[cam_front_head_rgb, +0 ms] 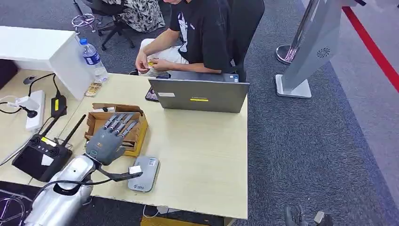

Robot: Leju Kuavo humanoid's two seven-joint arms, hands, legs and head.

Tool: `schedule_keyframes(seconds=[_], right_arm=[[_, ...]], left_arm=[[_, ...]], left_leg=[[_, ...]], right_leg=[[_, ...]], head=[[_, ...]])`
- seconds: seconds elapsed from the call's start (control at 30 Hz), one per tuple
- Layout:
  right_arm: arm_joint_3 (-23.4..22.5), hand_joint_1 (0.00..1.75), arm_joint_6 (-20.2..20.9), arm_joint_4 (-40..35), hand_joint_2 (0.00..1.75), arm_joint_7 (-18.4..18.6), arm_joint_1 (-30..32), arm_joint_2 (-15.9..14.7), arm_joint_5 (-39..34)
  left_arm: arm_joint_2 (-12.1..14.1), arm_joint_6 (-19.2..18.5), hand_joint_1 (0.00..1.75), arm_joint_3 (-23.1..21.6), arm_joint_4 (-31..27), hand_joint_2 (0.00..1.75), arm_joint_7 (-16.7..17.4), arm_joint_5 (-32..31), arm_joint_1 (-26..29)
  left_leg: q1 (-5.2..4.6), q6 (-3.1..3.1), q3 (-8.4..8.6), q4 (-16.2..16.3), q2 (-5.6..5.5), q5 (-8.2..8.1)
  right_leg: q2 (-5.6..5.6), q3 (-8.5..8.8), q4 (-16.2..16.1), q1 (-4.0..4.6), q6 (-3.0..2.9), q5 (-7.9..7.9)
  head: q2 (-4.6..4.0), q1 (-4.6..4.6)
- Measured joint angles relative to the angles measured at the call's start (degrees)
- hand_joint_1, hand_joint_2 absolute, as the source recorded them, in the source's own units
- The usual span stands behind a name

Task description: Pass the card to the sensor for recognition and then transmit it.

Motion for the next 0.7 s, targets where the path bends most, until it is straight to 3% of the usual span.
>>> schedule_keyframes(seconds=[0.33,0.7], right_arm=[[-0.1,0.00,0.0,0.0,1.75,0.0,-0.1,0.0,0.9],[-0.1,0.00,0.0,0.0,1.75,0.2,-0.1,0.0,0.9]], left_arm=[[0.6,-0.8,0.00,1.6,5.9,1.75,-1.1,1.0,-0.9],[-1.4,3.2,0.00,1.6,7.5,1.75,-2.3,-0.8,-1.3]], left_leg=[[0.00,0.00,0.00,0.0,-0.01,0.00],[-0.01,0.00,0.00,0.0,-0.01,0.00]], right_leg=[[0.00,-0.01,0.0,0.00,0.00,0.00],[0.00,-0.01,0.0,0.00,0.00,0.00]], head=[[0.00,0.02],[0.00,0.04]])
